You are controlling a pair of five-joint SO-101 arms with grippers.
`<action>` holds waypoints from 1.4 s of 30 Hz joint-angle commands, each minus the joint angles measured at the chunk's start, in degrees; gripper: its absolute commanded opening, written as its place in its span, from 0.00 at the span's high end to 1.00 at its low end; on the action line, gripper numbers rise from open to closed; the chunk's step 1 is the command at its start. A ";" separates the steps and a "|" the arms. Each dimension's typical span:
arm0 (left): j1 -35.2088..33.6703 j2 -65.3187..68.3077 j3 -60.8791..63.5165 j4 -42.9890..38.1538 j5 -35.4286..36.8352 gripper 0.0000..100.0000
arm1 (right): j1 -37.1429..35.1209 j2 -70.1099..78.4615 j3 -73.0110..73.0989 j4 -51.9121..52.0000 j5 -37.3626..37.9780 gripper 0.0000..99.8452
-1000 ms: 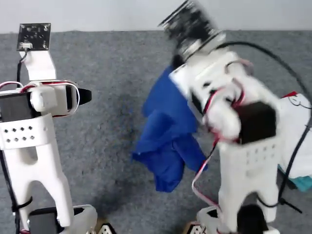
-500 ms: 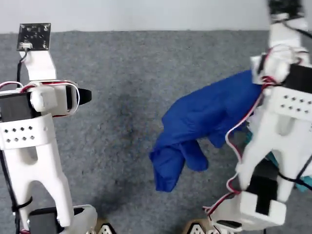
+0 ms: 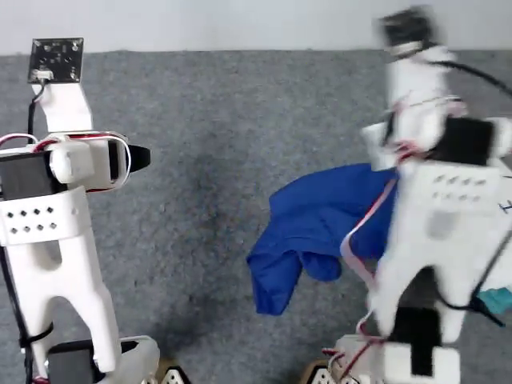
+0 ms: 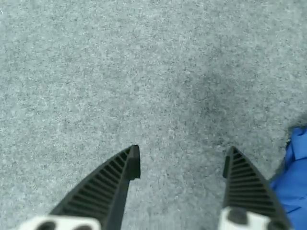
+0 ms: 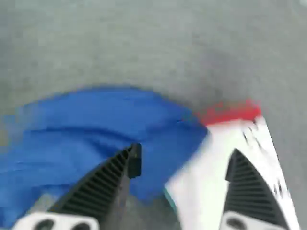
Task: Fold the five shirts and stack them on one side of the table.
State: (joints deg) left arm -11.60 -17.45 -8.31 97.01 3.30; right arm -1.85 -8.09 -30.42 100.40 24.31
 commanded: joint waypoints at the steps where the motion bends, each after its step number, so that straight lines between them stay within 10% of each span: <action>1: -0.09 -1.76 -0.22 -0.35 0.62 0.72 | -16.13 -6.29 4.31 2.42 0.88 0.71; 7: -0.35 -1.76 -0.22 -0.35 0.53 0.72 | -39.69 -6.46 29.71 -1.19 1.32 0.71; 14: -1.05 -1.58 -0.22 -0.70 0.53 0.72 | -50.15 -6.55 51.43 -9.89 5.89 0.83; 29: 0.00 -1.14 1.63 -0.70 0.35 0.72 | -36.97 -6.46 74.29 -31.08 11.78 0.79; 42: 0.00 -1.23 1.63 -0.70 0.35 0.72 | -36.53 -7.16 81.58 -47.60 11.52 0.99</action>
State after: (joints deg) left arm -12.04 -17.45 -6.55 97.01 3.30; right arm -38.42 -13.19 52.57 52.48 35.38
